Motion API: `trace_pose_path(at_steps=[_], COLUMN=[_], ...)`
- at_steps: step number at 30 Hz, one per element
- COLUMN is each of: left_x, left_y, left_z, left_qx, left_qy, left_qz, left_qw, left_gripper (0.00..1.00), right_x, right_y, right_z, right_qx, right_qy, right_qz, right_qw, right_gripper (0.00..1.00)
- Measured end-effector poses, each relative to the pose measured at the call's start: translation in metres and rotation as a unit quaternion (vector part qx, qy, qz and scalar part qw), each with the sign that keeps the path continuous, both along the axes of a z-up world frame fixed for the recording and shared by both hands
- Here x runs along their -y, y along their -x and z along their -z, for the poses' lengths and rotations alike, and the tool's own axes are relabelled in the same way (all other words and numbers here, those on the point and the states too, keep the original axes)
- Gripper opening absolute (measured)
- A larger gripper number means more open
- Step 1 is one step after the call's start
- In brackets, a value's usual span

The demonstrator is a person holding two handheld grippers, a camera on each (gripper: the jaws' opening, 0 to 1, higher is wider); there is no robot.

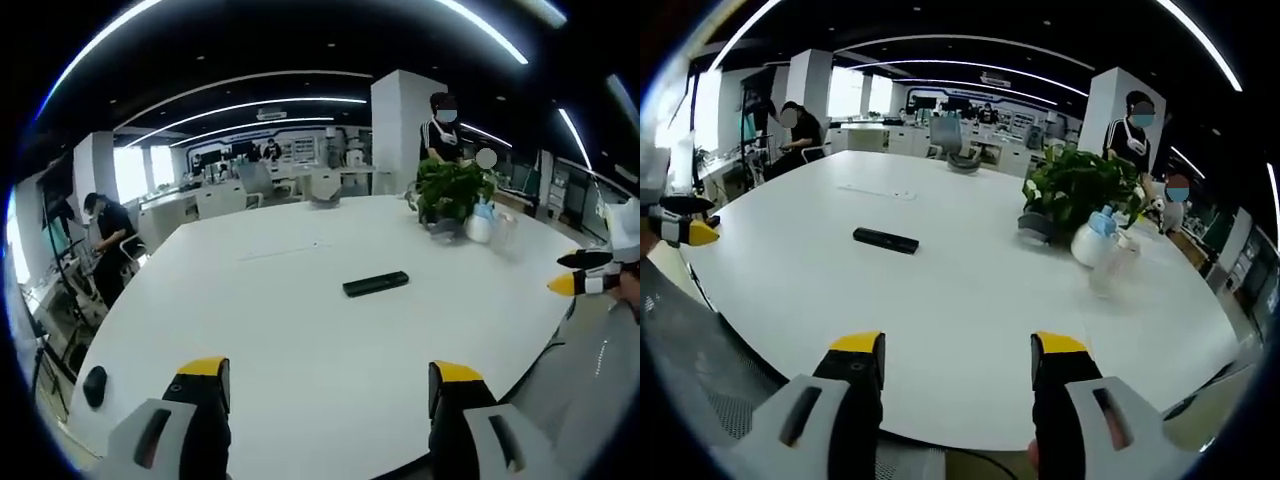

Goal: Press the specified remote control buttons in sequence, fully releasing each button before pressing the next.

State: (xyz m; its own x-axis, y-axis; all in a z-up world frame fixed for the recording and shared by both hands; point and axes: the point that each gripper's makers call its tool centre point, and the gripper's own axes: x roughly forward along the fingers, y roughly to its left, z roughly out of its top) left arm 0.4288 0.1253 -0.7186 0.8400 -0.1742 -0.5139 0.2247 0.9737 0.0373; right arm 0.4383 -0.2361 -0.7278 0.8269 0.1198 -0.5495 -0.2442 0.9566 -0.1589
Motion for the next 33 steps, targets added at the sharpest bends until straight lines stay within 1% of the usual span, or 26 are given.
trace_pose_path(at_steps=[4,7,9,11,12,15,18,22,27,29,31,33], left_x=[0.002,0.003,0.005,0.01,0.012,0.02,0.026,0.041,0.055,0.06,0.065,0.069], left_y=[-0.009,-0.02,-0.026,-0.032,-0.036,-0.048,-0.058,-0.073,-0.089,-0.096,-0.102,-0.11], left_z=[-0.007,-0.011,-0.013,-0.012,-0.008,-0.01,-0.012,-0.021,-0.024,-0.024,-0.023,-0.025], left_qx=[0.0,-0.003,-0.005,-0.014,-0.031,-0.031,-0.034,-0.025,-0.024,-0.025,-0.027,-0.022], left_qy=[-0.01,-0.03,-0.037,-0.044,-0.049,-0.062,-0.07,-0.083,-0.102,-0.109,-0.118,-0.128], left_qz=[0.015,0.033,0.045,0.072,0.087,0.114,0.129,0.158,0.191,0.206,0.223,0.241], left_qw=[0.9998,0.999,0.9983,0.9963,0.9945,0.9911,0.9886,0.9837,0.976,0.9722,0.9673,0.9617], left_gripper=[0.82,0.78,0.77,0.77,0.77,0.74,0.73,0.71,0.69,0.68,0.67,0.65], right_x=[0.0,-0.001,-0.001,0.0,0.0,0.0,-0.001,-0.001,0.002,0.002,0.003,0.004], right_y=[0.0,0.001,0.001,0.001,0.001,0.001,0.001,0.001,0.0,0.0,0.0,0.0], right_z=[0.0,0.0,0.0,0.0,0.0,0.001,0.002,0.002,0.002,0.003,0.003,0.003], right_qx=[-0.001,-0.003,-0.002,-0.003,-0.004,-0.005,-0.008,-0.009,-0.011,-0.011,-0.011,-0.011], right_qy=[0.0,0.005,0.007,0.006,0.005,0.002,0.005,0.007,0.006,0.006,0.005,0.005], right_qz=[0.0,-0.002,-0.002,0.0,0.0,-0.001,-0.004,-0.004,0.002,0.004,0.007,0.009], right_qw=[1.0,1.0,1.0,1.0,1.0,1.0,0.9999,0.9999,0.9999,0.9999,0.9999,0.9999], right_gripper=[0.6,0.58,0.58,0.58,0.58,0.57,0.57,0.57,0.56,0.56,0.56,0.55])
